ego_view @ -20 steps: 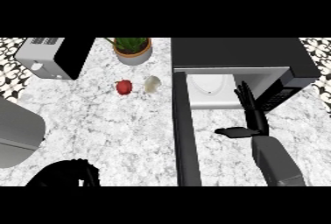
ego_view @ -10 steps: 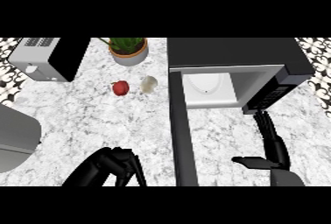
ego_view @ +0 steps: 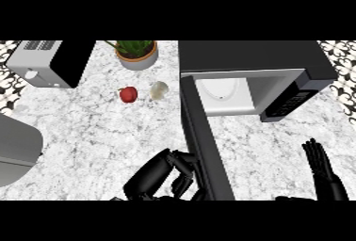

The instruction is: Pick up the milk, place it into the microwave and close the microwave

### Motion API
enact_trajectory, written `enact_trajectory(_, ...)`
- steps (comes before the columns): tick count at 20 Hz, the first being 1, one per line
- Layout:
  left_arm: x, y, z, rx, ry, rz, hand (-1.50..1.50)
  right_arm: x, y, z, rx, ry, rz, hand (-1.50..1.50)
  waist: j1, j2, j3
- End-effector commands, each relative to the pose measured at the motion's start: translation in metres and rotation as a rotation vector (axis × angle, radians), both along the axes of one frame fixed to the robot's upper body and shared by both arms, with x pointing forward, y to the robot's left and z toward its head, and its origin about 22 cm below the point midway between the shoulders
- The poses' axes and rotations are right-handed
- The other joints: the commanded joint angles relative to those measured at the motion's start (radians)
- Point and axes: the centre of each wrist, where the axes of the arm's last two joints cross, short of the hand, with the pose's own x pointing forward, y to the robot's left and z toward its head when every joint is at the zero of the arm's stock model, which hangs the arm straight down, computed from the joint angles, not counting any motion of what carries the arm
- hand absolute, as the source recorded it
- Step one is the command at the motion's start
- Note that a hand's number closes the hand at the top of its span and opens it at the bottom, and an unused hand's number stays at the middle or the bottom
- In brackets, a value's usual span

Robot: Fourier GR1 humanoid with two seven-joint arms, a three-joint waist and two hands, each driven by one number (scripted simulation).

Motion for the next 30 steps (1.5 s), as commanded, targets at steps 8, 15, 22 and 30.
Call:
enact_trajectory(8, 0.004, -0.048, -0.086, 0.082, -0.093, 0.066, 1.5, -0.029, -0.008, 0.048, 0.042, -0.115, 0.179, -1.5, -0.018, 0.012, 0.0)
enact_trajectory(15, 0.016, -0.063, -0.089, 0.056, -0.077, 0.099, 1.5, -0.025, -0.013, 0.106, 0.071, -0.181, 0.257, -1.5, -0.064, 0.018, -0.003)
enact_trajectory(22, 0.014, -0.081, -0.082, 0.046, -0.042, 0.088, 1.5, -0.028, 0.0, 0.133, 0.09, -0.201, 0.324, -1.5, -0.096, 0.021, -0.003)
enact_trajectory(30, 0.025, -0.086, -0.069, -0.103, -0.058, 0.2, 1.5, -0.019, -0.001, 0.165, 0.053, -0.207, 0.426, -1.5, -0.136, 0.035, -0.006)
